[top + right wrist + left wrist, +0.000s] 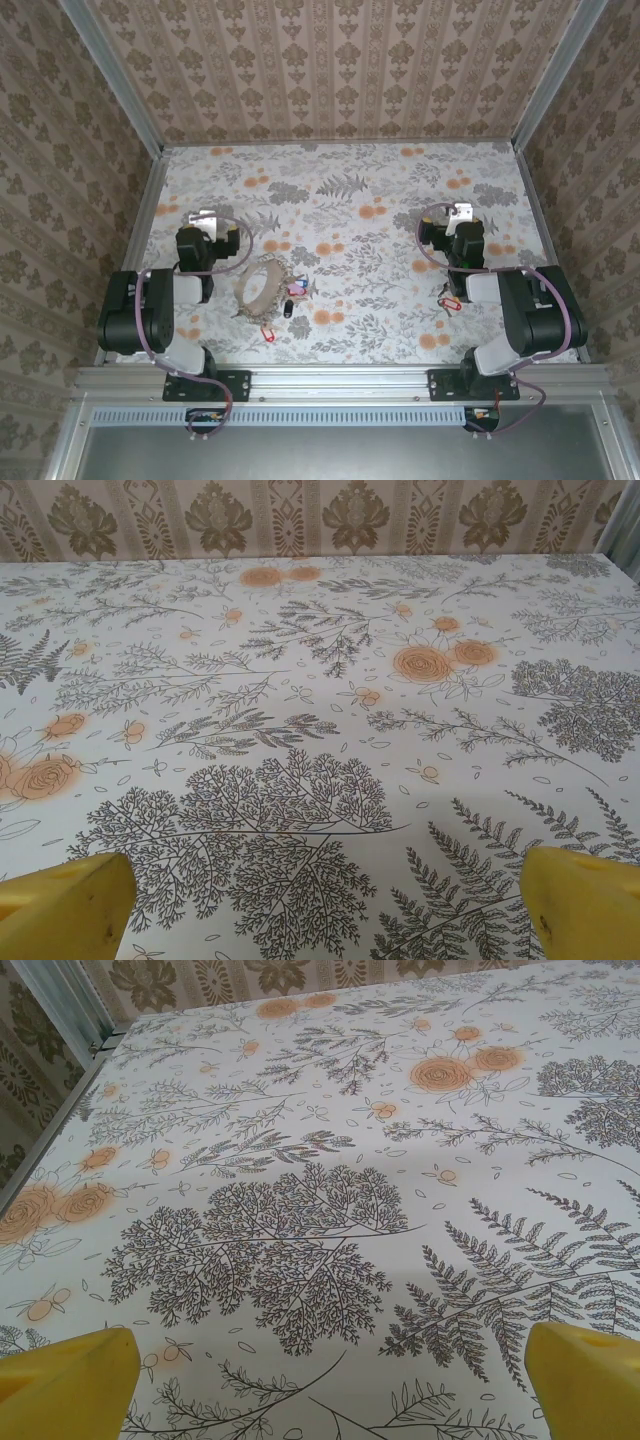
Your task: Put the keys on the keyring
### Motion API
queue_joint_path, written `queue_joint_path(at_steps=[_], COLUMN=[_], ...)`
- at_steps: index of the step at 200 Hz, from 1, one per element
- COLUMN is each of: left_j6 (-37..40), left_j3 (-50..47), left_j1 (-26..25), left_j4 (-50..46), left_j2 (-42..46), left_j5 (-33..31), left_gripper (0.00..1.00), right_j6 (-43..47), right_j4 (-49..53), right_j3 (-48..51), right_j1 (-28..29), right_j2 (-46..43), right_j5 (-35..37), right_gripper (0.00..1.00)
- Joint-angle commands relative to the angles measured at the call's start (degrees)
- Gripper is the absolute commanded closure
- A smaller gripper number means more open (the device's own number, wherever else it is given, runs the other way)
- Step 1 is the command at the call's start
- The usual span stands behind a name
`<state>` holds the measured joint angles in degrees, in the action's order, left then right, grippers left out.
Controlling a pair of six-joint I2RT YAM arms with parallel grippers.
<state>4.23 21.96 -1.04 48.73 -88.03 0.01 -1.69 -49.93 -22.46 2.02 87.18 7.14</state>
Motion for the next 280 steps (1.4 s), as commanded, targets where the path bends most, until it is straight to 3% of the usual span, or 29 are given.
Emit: queue_joint_path(at_steps=[1, 184, 227, 249, 280], left_j6=[-1.1, -1.0, -0.1, -1.7, -4.7], left_j3=[1.5, 1.4, -0.5, -1.5, -0.4], left_j1=[0.3, 0.4, 0.4, 1.0, 1.7], left_j4=[-0.3, -0.1, 1.7, 0.4, -9.1], left_j2=[0.0, 0.1, 2.1, 5.7, 14.9], left_j5=[0.3, 0.9, 3.4, 1.9, -2.9], left_gripper=[0.0, 0.0, 0.0, 0.0, 0.0], right_j6=[-0.4, -0.3, 1.4, 0.3, -8.5], right_j4=[0.3, 0.1, 1.2, 8.1, 35.2], right_j3=[-0.5, -0.4, -0.1, -1.1, -10.6], right_j1=[-0.1, -0.1, 0.5, 0.5, 0.5], right_j2=[0.4, 0.4, -1.8, -6.9, -16.0], right_j5=[0.8, 0.5, -1.9, -0.2, 2.6], right_gripper=[0.01, 0.0, 0.0, 0.0, 0.0])
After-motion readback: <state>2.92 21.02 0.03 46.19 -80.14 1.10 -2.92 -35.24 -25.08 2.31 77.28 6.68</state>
